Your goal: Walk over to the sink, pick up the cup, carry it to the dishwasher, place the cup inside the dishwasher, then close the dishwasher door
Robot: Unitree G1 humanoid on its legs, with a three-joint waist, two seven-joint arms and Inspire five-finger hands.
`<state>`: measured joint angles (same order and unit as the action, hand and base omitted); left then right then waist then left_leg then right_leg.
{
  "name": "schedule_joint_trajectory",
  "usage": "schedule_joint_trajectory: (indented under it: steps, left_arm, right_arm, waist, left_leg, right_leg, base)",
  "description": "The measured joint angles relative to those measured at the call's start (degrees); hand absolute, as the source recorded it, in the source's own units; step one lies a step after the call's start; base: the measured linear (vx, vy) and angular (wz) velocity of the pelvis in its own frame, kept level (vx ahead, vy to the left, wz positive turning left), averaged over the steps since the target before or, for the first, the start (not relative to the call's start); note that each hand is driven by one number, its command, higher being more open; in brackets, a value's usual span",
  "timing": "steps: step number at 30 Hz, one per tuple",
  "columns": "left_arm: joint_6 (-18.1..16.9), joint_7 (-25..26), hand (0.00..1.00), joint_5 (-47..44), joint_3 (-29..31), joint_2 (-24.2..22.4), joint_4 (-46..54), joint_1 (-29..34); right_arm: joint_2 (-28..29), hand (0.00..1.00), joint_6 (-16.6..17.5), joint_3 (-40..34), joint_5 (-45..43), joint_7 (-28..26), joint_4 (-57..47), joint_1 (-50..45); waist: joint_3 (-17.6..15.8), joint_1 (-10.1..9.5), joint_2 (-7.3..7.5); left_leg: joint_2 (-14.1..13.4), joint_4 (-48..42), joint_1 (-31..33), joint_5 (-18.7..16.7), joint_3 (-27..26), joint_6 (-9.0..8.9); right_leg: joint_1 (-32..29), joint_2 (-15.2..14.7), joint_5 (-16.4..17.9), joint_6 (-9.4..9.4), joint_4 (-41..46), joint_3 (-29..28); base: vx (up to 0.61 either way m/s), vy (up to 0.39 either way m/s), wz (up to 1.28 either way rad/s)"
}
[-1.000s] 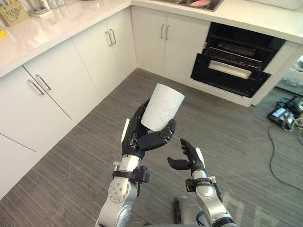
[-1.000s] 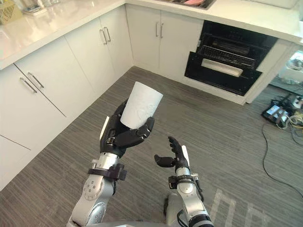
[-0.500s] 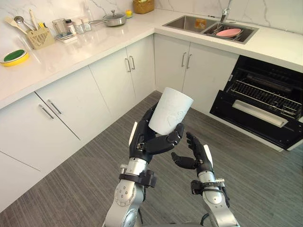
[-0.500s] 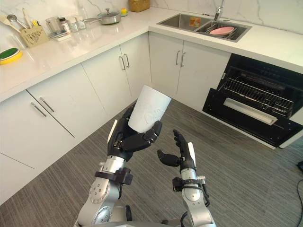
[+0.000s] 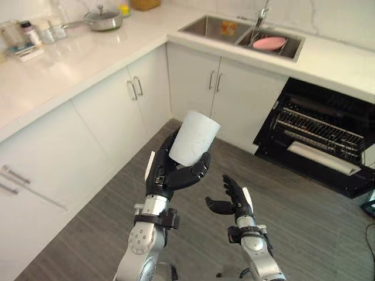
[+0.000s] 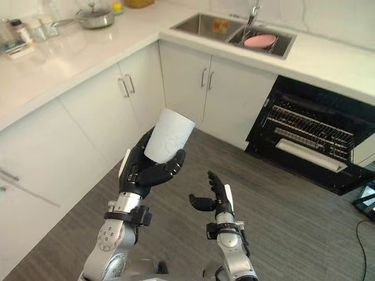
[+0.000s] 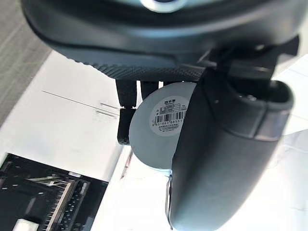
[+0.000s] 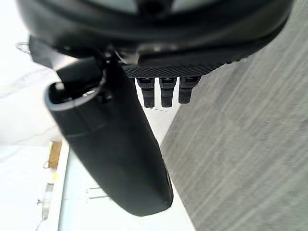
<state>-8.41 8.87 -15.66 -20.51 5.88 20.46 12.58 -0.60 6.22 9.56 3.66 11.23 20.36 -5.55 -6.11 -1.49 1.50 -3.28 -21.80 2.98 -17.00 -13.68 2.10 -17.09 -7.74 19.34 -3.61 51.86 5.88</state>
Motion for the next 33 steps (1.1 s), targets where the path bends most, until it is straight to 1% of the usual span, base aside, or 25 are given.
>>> schedule_joint_trajectory:
  steps: [2, 3, 4, 5, 6, 8, 9, 10, 11, 12, 14, 15, 16, 17, 18, 20, 21, 22, 23, 24, 26, 28, 30, 31, 33]
  left_arm:
    - [-0.3, 0.0, 0.30, 0.0, 0.2, -0.1, 0.2, 0.0]
    - [-0.2, 0.0, 0.30, 0.0, 0.7, -0.1, 0.1, 0.0]
    - [-0.2, 0.0, 0.30, 0.0, 0.9, -0.3, 0.1, 0.0]
    - [-0.3, 0.0, 0.30, 0.0, 1.5, -0.4, 0.2, 0.1]
    - [-0.5, -0.1, 0.30, 0.0, 1.5, -0.8, -0.6, -0.1]
    - [-0.3, 0.0, 0.30, 0.0, 1.5, -2.1, -1.2, 0.4]
    - [0.0, 0.0, 0.30, 0.0, 1.4, -3.0, -1.2, 0.3]
    - [0.2, 0.0, 0.30, 0.0, 1.3, -3.6, -1.2, 0.3]
    - [0.3, 0.0, 0.30, 0.0, 1.1, -4.2, -1.2, 0.5]
    - [0.2, -0.1, 0.30, 0.0, 0.4, -4.6, -0.7, 1.3]
    - [-0.1, -0.5, 0.30, 0.0, -0.4, -4.6, 0.7, 2.4]
    - [-0.2, -0.9, 0.30, 0.0, -1.1, -4.7, 1.6, 2.7]
    - [-0.2, -1.4, 0.30, 0.0, -1.4, -4.9, 1.7, 2.8]
    - [-0.2, -1.6, 0.30, 0.0, -1.4, -4.8, 1.7, 2.9]
    - [-0.2, -1.7, 0.30, 0.0, -1.3, -4.6, 1.4, 3.3]
    - [-0.2, -1.7, 0.30, 0.0, -1.3, -4.6, 1.3, 3.9]
    - [-0.2, -1.7, 0.30, 0.0, -1.2, -4.4, 1.1, 3.9]
    - [-0.2, -1.6, 0.30, 0.0, -1.2, -3.8, 1.0, 4.4]
    - [-0.2, -1.6, 0.30, 0.0, -0.8, -3.1, 0.9, 4.6]
    - [-0.2, -1.5, 0.30, -0.1, -0.5, -2.7, 1.0, 4.0]
    - [-0.1, -1.3, 0.30, -0.1, -0.6, -2.3, 1.0, 3.9]
    - [0.2, -1.1, 0.30, -0.1, -1.0, -1.9, 1.0, 4.0]
    - [0.2, -0.7, 0.30, 0.1, -1.5, -0.4, 1.2, 4.0]
    - [0.2, -0.5, 0.30, 0.2, -1.7, 0.0, 1.3, 4.0]
    - [0.2, 0.2, 0.30, 1.3, -2.3, 0.3, 1.6, 4.1]
  right_arm:
    - [0.2, 0.90, 0.0, 0.0, 0.0, -0.1, 0.0, 1.3]
    - [0.1, 0.90, 0.0, -0.1, 0.0, -0.1, 0.0, 1.9]
    - [0.0, 0.90, 0.0, -0.2, 0.0, -0.1, 0.0, 2.0]
    - [-0.2, 0.90, 0.0, -0.2, 0.0, 0.0, -0.5, 1.8]
    - [-0.9, 0.90, 0.0, -0.2, 0.0, 0.1, -2.1, 0.5]
    - [-2.7, 0.90, -0.5, -0.3, -0.1, 0.2, -3.3, 0.0]
    - [-3.0, 0.90, -1.0, -0.3, -0.1, 0.2, -6.1, -1.2]
    - [-3.1, 0.90, -1.0, -0.4, -0.1, 0.4, -8.2, -2.3]
    - [-3.2, 0.90, -1.0, -0.3, -0.3, 0.9, -12.0, -4.3]
    - [-3.1, 0.90, -0.9, -0.3, -0.4, 1.6, -16.9, -6.6]
    - [-2.9, 0.90, 0.8, -0.4, -1.4, 2.3, -22.8, -7.9]
    - [-2.8, 0.90, 2.2, -0.6, -1.9, 2.7, -25.8, -8.0]
    - [-2.7, 0.90, 3.4, -1.2, -2.0, 2.7, -26.7, -7.4]
    - [-2.7, 0.90, 3.5, -1.4, -2.0, 2.7, -26.5, -6.8]
    - [-2.7, 0.90, 3.5, -1.7, -2.0, 2.7, -25.2, -5.8]
    - [-2.7, 0.90, 3.5, -2.3, -2.2, 2.7, -24.2, -5.7]
    - [-2.9, 0.90, 3.5, -2.6, -2.5, 2.7, -22.3, -5.4]
    - [-3.0, 0.90, 3.3, -2.5, -2.7, 2.6, -19.9, -5.3]
    - [-2.4, 0.90, 2.9, -2.3, -3.0, 2.6, -18.7, -5.2]
    - [-1.8, 0.90, 2.5, -1.9, -3.5, 2.5, -18.3, -5.2]
    - [-1.2, 0.90, 2.0, -0.7, -3.5, 2.4, -19.0, -5.2]
    - [-0.2, 0.90, 1.9, 0.1, -3.5, 2.2, -20.5, -5.2]
    - [1.3, 0.90, 1.9, 0.7, -3.5, 2.2, -22.4, -4.8]
    - [1.4, 0.90, 1.9, 0.9, -3.5, 2.3, -22.7, -4.7]
    - [2.1, 0.90, 1.9, 1.3, -3.4, 2.2, -24.1, -4.7]
  waist:
    - [0.1, 0.71, -0.13]
    - [0.0, 1.34, -0.21]
    - [0.0, 1.66, -0.17]
    - [0.3, 2.12, 0.21]
    - [0.2, 3.12, -0.72]
    - [1.1, 2.58, -3.42]
    - [0.9, 2.54, -3.75]
    - [0.8, 2.54, -3.81]
    - [0.7, 2.26, -3.88]
    - [0.8, 2.13, -4.10]
    - [0.9, 1.82, -4.09]
    - [1.2, 1.00, -4.00]
    - [1.8, 0.54, -4.81]
    - [1.9, 0.47, -4.89]
    - [2.0, 0.44, -4.62]
    - [2.0, 0.27, -4.56]
    - [2.0, -0.20, -4.47]
    - [2.3, -1.15, -4.49]
    - [2.2, -1.03, -3.37]
    - [2.0, 0.15, -2.59]
    - [1.7, -0.36, -1.94]
    - [1.6, -0.87, -1.60]
    - [1.1, -0.74, -0.69]
    - [1.0, -0.56, -0.50]
    - [1.0, -0.07, 0.23]
  left_leg:
    - [-0.6, 2.2, -3.1, -0.7, -0.6, -0.86]
    - [-1.0, 3.8, -5.2, -1.0, -0.7, -1.45]
    - [-1.3, 4.6, -6.3, -1.2, -0.7, -1.78]
    - [-1.2, 5.5, -8.3, -2.2, -0.2, -3.37]
    - [-1.8, 5.1, -10.2, -4.4, 1.8, -4.95]
    - [-5.0, 1.2, -10.2, -4.8, 3.2, -5.99]
    - [-6.4, -6.8, -7.8, -3.1, 4.1, -7.71]
    - [-7.1, -12.7, -5.8, -1.1, 4.4, -8.20]
    - [-8.5, -21.5, -2.6, 2.6, 5.2, -8.18]
    - [-10.0, -29.2, -0.4, 2.8, 5.1, -8.32]
    - [-11.8, -34.3, 3.6, 1.8, 4.7, -6.69]
    - [-12.8, -34.5, 6.8, 0.7, 4.6, -5.63]
    - [-13.2, -32.4, 9.9, -0.6, 5.5, -5.44]
    - [-12.9, -30.6, 11.0, -1.1, 5.7, -4.71]
    - [-10.6, -23.5, 12.9, -1.6, 7.3, -3.99]
    - [-7.0, -14.1, 14.5, -1.0, 10.7, -4.42]
    - [-3.8, -7.3, 15.5, 2.6, 15.0, -5.46]
    - [-1.4, -4.2, 12.8, 10.3, 15.2, -4.19]
    - [-0.6, -4.4, 12.3, 9.6, 14.0, -3.85]
    - [0.3, -6.8, 13.2, 8.1, 13.1, -1.92]
    - [0.2, -10.7, 13.9, 4.5, 10.7, -0.23]
    - [0.1, -11.0, 11.6, 1.7, 7.4, 0.56]
    - [-0.2, -9.8, 6.2, -1.1, 2.4, 1.46]
    - [-0.4, -9.7, 4.9, -1.8, 1.5, 1.94]
    - [-1.2, -8.6, 0.5, -3.6, -1.2, 2.21]
  right_leg:
    - [-4.3, 0.7, -0.1, 1.10, -7.1, 3.5]
    - [-6.2, 1.8, -1.7, 2.35, -14.0, 4.5]
    - [-6.6, 2.9, -3.3, 2.76, -18.1, 4.7]
    - [-5.9, 4.7, -10.2, 3.71, -28.0, 4.3]
    - [-4.2, 6.3, -19.2, 6.24, -28.7, 3.3]
    - [-2.6, 8.5, -16.6, 7.42, -28.0, 4.4]
    - [-0.5, 8.9, -15.1, 8.18, -28.2, 5.1]
    - [1.2, 9.0, -14.4, 8.40, -28.8, 5.3]
    - [4.5, 9.0, -13.8, 8.66, -30.4, 5.2]
    - [9.1, 9.3, -13.5, 8.85, -32.9, 5.1]
    - [14.4, 9.3, -13.1, 8.89, -36.5, 4.0]
    - [16.3, 9.4, -12.2, 7.65, -38.6, 3.0]
    - [17.2, 9.5, -11.3, 7.24, -39.3, 2.1]
    - [17.8, 9.4, -10.5, 7.26, -39.5, 1.4]
    - [19.2, 8.1, -9.5, 5.90, -39.8, 0.3]
    - [19.8, 6.4, -8.0, 3.92, -39.4, -1.3]
    - [19.8, 4.7, -6.3, 1.97, -38.1, -3.2]
    - [19.7, 3.5, -4.8, 0.45, -36.5, -6.5]
    - [20.1, 2.6, -4.5, 0.12, -36.5, -8.3]
    - [20.2, 1.7, -4.3, 0.08, -36.6, -10.7]
    - [19.4, 1.4, -3.9, -0.83, -36.1, -13.4]
    - [16.9, 0.8, -3.5, -2.35, -30.0, -15.0]
    - [8.8, -0.2, -5.2, -8.02, -11.4, -14.4]
    - [7.4, -0.5, -5.8, -8.69, -7.7, -13.8]
    - [2.9, -1.3, -4.1, -5.66, 0.3, -9.5]
  base:
    - [0.42, 0.046, -0.19]
    - [0.45, 0.024, -0.04]
    - [0.61, -0.013, 0.10]
    - [0.53, -0.034, 0.40]
    - [0.69, -0.056, 0.37]
    - [0.63, -0.072, 0.08]
    - [0.53, -0.090, 0.00]
    - [0.40, -0.085, 0.14]
    - [0.46, -0.053, 0.06]
    - [0.44, -0.031, 0.02]
    - [0.42, 0.018, -0.13]
    - [0.37, 0.106, -0.29]
    - [0.27, 0.136, -0.31]
    - [0.30, 0.256, -0.33]
    - [0.26, 0.251, -0.31]
    - [0.23, 0.275, -0.39]
    - [0.29, 0.384, -0.84]
    - [0.32, 0.397, -0.85]
    - [0.35, 0.380, -0.56]
    - [0.35, 0.354, -0.17]
    - [0.34, 0.343, -0.54]
    - [0.24, 0.230, -0.89]
    - [0.23, 0.194, -1.01]
    - [0.23, 0.124, -0.85]
    - [0.24, 0.052, -0.65]
